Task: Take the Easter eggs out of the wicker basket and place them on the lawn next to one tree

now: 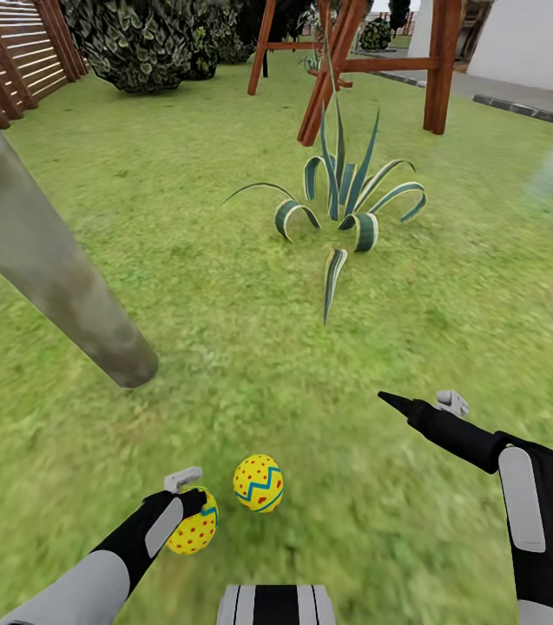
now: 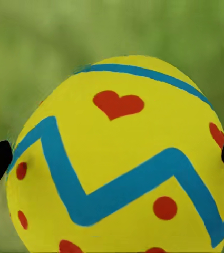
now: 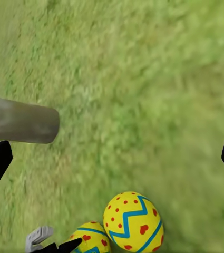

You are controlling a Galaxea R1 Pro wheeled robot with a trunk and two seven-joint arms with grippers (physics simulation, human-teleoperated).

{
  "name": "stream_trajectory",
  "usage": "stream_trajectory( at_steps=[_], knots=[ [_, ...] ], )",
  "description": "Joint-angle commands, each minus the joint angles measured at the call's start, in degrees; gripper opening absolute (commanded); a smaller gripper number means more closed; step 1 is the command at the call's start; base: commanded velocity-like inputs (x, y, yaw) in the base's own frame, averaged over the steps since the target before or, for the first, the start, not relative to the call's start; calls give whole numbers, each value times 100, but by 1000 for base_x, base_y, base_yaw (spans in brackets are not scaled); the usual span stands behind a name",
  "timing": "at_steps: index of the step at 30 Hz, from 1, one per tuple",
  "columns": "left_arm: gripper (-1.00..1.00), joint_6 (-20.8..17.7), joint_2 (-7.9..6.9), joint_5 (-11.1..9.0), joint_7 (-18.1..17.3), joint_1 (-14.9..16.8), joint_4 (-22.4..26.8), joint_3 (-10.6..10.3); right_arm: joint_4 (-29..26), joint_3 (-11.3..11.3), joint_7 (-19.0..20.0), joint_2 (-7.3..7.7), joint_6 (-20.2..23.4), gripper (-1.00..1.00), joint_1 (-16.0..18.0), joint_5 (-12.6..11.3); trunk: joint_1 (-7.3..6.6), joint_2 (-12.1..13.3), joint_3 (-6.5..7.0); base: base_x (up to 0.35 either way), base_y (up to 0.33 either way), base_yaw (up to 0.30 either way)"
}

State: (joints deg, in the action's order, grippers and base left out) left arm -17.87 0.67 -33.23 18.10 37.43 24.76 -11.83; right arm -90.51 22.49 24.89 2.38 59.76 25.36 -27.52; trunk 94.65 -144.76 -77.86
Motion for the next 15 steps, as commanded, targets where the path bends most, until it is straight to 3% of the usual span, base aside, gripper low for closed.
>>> stream_trajectory(
  at_steps=[1,15],
  knots=[
    [100,-15,-6,-60,53,1,12,-48,-1,9,60,-1,24,100,4,54,-3,0,19,0,0,0],
    [100,-15,-6,-60,61,1,10,-44,-1,9,60,-1,24,100,4,54,-39,19,329,0,0,0]
  ],
)
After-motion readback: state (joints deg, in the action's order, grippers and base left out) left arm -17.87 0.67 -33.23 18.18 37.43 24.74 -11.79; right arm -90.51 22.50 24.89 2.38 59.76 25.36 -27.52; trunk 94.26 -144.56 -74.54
